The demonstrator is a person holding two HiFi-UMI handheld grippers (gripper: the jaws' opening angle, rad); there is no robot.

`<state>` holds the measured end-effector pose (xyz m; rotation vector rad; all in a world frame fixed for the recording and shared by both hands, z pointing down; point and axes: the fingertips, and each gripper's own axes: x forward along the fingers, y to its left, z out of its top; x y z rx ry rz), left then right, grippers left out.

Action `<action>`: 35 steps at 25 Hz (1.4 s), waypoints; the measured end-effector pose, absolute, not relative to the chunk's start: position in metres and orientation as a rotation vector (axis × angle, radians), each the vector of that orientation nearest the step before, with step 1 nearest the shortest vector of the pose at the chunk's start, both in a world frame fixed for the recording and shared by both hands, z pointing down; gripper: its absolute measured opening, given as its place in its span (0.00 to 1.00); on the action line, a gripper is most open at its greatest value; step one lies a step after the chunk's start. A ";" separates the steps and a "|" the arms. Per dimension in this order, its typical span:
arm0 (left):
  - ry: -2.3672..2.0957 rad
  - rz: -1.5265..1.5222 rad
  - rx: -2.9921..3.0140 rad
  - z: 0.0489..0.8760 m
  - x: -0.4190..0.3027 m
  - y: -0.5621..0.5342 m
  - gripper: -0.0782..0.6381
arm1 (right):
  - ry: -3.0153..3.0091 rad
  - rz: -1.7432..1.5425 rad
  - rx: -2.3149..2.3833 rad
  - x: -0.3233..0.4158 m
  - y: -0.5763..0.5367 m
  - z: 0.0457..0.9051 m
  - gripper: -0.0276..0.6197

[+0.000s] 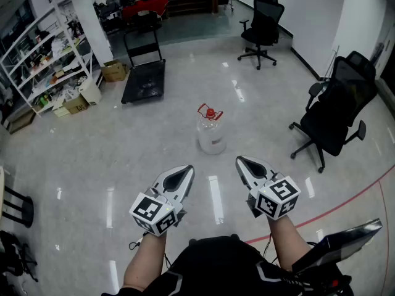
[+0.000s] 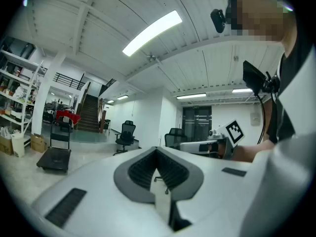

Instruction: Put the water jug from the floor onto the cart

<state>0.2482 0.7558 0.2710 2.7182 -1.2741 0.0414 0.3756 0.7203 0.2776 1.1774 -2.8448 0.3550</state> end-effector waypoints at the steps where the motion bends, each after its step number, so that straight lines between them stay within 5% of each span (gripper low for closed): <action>1: -1.276 0.036 2.717 0.271 0.248 0.756 0.10 | -2.841 0.354 1.180 0.376 0.721 0.278 0.04; 35: -1.149 -0.024 2.690 0.296 0.172 0.726 0.10 | -2.810 0.402 1.337 0.308 0.683 0.288 0.04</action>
